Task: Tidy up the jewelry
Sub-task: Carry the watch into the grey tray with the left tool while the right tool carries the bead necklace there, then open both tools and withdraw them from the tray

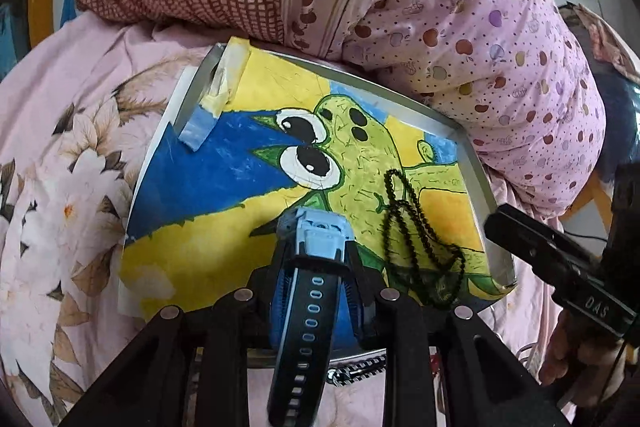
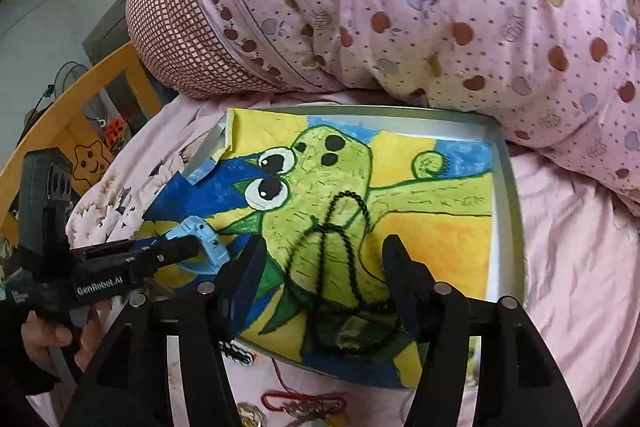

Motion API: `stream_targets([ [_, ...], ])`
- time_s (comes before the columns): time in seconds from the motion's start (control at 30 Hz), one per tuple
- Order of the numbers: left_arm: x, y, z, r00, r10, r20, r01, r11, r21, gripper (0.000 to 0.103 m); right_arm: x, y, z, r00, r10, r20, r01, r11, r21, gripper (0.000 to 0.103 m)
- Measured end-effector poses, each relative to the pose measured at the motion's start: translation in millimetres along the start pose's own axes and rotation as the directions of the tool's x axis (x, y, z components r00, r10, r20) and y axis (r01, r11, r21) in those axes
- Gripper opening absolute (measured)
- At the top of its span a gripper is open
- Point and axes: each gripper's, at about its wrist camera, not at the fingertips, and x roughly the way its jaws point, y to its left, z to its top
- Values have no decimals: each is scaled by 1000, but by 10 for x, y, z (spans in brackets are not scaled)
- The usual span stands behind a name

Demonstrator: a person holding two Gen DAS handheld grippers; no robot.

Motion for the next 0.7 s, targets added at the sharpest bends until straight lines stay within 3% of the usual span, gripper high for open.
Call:
stream_targets([
  [0.07, -35, 0, -15, 1000, 11, 2, -11, 1000, -10, 42, -55, -47, 1, 1000, -8, 10, 8, 1000, 9, 57],
  [0.13, -110, 10, -44, 1000, 7, 24, -6, 1000, -26, 78, -168, -91, -2, 999, -20, 34, 19, 1000, 11, 71],
  [0.3, -340, -71, -119, 998, -4, 69, 5, 1000, -12, 82, -531, -161, -59, 993, -39, 109, 39, 999, 6, 79],
  [0.37, -446, -144, -178, 996, -1, 86, 1, 1000, 7, 90, -714, -193, -112, 988, -44, 147, 44, 999, 4, 90],
  [0.43, -556, -207, -248, 994, -5, 107, 3, 1000, 23, 103, -882, -219, -176, 983, -54, 177, 55, 999, 2, 95],
  [0.7, -895, -521, -685, 995, -1, 104, -12, 992, 123, 103, -1425, -367, -639, 970, -109, 219, 105, 994, 30, 101],
])
